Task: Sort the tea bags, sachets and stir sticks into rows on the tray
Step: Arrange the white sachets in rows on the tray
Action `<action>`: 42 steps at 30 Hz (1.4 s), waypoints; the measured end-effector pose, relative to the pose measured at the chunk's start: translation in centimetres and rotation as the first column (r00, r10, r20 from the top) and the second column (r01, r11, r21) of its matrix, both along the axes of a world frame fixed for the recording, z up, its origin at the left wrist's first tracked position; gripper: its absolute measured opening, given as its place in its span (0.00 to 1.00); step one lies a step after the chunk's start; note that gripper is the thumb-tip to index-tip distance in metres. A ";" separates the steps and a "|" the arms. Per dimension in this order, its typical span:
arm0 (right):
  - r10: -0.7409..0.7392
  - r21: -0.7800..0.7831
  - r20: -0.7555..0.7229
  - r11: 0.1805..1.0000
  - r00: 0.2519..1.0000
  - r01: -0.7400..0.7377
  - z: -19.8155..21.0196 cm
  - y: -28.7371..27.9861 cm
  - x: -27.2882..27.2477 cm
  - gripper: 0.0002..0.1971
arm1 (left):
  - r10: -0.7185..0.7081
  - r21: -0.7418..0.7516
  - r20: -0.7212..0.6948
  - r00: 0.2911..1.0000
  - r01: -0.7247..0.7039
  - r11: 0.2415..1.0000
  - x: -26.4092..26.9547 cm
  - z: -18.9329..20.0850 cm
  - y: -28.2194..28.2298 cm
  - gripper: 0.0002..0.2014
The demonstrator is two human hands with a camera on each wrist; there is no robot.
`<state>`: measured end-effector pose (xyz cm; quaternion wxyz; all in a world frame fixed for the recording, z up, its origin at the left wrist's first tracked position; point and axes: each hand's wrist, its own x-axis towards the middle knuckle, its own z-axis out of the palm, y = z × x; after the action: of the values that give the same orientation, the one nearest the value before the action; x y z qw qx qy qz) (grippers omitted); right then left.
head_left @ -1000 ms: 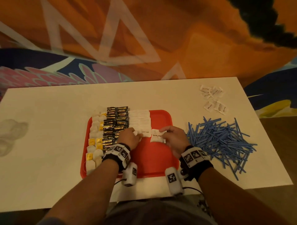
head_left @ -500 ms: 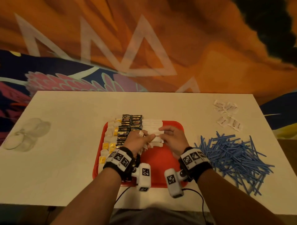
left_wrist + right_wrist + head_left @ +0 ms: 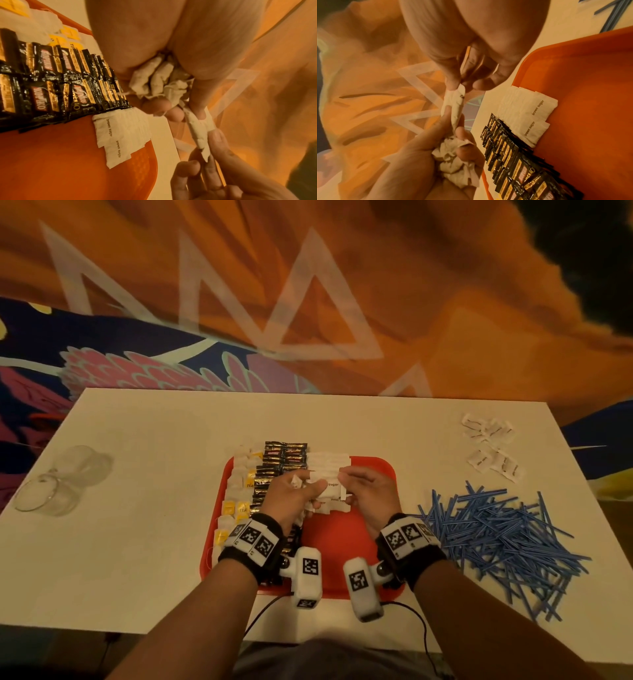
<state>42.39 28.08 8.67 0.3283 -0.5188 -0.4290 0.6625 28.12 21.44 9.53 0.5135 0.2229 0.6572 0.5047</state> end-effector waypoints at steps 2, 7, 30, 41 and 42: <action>0.037 -0.054 -0.017 0.998 0.999 -0.038 0.0 -0.3 0.1 0.05 | 0.024 0.001 0.022 0.999 -0.025 1.000 0.2 -0.3 0.0 0.05; 0.193 -0.065 0.148 0.980 0.970 -0.186 -1.5 -0.3 0.5 0.13 | 0.131 -0.040 -0.041 0.991 -0.132 0.990 0.1 -1.0 -0.1 0.08; 0.311 -0.156 0.671 0.946 0.673 -0.283 -11.2 3.2 0.5 0.16 | 0.202 -0.224 -0.180 0.963 -0.240 0.945 -4.9 -3.1 -5.2 0.05; 0.178 0.089 0.751 0.927 0.636 -0.365 -11.0 2.6 -0.8 0.10 | 0.244 -0.224 -0.166 0.956 -0.277 0.934 -5.6 -2.9 -5.6 0.04; 0.185 0.141 0.751 0.893 0.634 -0.428 -11.0 2.5 -1.0 0.09 | 0.243 -0.223 -0.169 0.955 -0.277 0.935 -5.6 -2.9 -5.6 0.04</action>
<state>41.36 30.54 -2.31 0.0907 -0.5967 -0.7027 0.3768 22.56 15.84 6.61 0.4186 0.1036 0.7721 0.4668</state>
